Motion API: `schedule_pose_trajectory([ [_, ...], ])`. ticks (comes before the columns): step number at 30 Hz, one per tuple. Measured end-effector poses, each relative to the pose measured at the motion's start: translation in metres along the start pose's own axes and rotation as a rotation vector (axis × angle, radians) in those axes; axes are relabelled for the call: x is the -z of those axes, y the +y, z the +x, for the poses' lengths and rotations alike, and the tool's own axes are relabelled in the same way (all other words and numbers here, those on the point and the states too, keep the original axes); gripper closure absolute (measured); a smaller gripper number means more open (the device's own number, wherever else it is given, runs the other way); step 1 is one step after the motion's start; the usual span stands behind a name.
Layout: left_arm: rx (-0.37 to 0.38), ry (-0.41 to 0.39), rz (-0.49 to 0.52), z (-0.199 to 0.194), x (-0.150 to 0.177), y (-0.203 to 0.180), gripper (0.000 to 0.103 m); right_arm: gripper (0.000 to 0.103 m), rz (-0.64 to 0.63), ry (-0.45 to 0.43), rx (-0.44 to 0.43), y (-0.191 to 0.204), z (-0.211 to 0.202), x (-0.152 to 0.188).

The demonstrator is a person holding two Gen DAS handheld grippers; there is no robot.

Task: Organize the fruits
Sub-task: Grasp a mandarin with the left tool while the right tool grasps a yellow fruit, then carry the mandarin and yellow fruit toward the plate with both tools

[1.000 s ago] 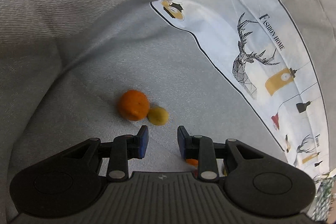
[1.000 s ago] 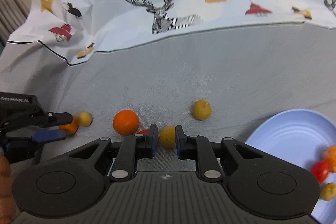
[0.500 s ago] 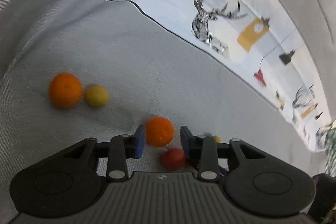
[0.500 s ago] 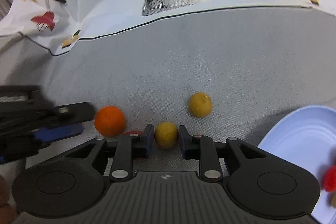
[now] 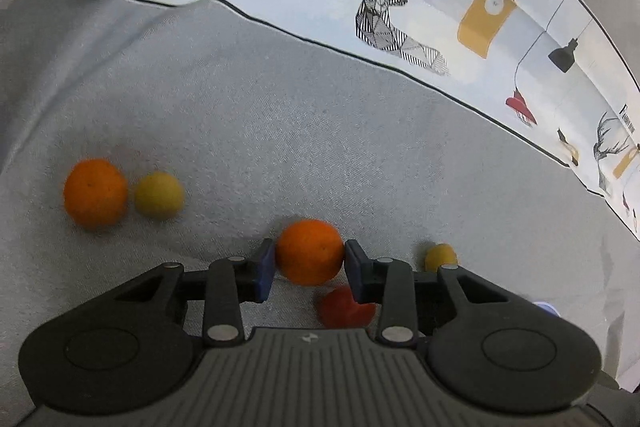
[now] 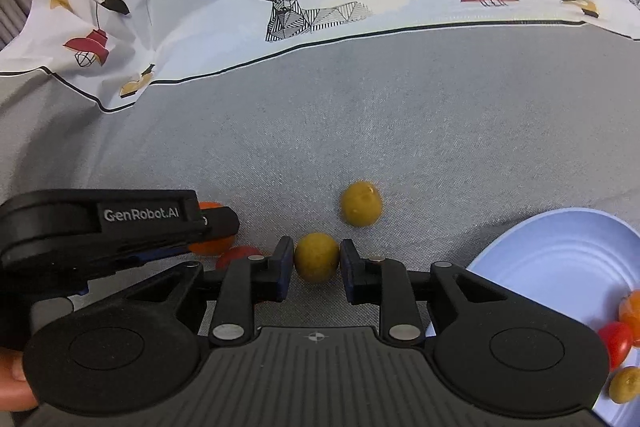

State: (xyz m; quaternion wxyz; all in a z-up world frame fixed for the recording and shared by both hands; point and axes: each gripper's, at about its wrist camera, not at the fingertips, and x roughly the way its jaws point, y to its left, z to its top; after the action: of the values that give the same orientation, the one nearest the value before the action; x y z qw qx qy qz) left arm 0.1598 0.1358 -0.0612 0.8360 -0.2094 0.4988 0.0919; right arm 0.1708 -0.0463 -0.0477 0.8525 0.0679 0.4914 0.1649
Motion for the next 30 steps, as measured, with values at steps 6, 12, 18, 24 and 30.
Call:
schedule_pose_trajectory([
  [6,-0.02,-0.083,0.029,-0.032,0.007,0.006,0.063,0.077,-0.023,-0.095,-0.023,0.006,-0.029,0.005],
  [12,-0.048,-0.152,0.182,-0.081,0.021,-0.009,0.064,0.077,-0.064,-0.19,-0.048,0.005,-0.083,0.007],
  [18,0.032,-0.242,0.243,-0.127,0.059,-0.025,0.064,0.077,-0.108,-0.293,-0.045,-0.02,-0.139,0.031],
  [24,0.057,-0.177,0.336,-0.11,0.089,-0.047,0.064,0.077,-0.027,-0.279,0.013,-0.06,-0.15,0.049],
  [30,0.082,-0.172,0.333,-0.096,0.082,-0.052,0.064,0.077,-0.045,-0.271,0.094,-0.081,-0.146,0.048],
])
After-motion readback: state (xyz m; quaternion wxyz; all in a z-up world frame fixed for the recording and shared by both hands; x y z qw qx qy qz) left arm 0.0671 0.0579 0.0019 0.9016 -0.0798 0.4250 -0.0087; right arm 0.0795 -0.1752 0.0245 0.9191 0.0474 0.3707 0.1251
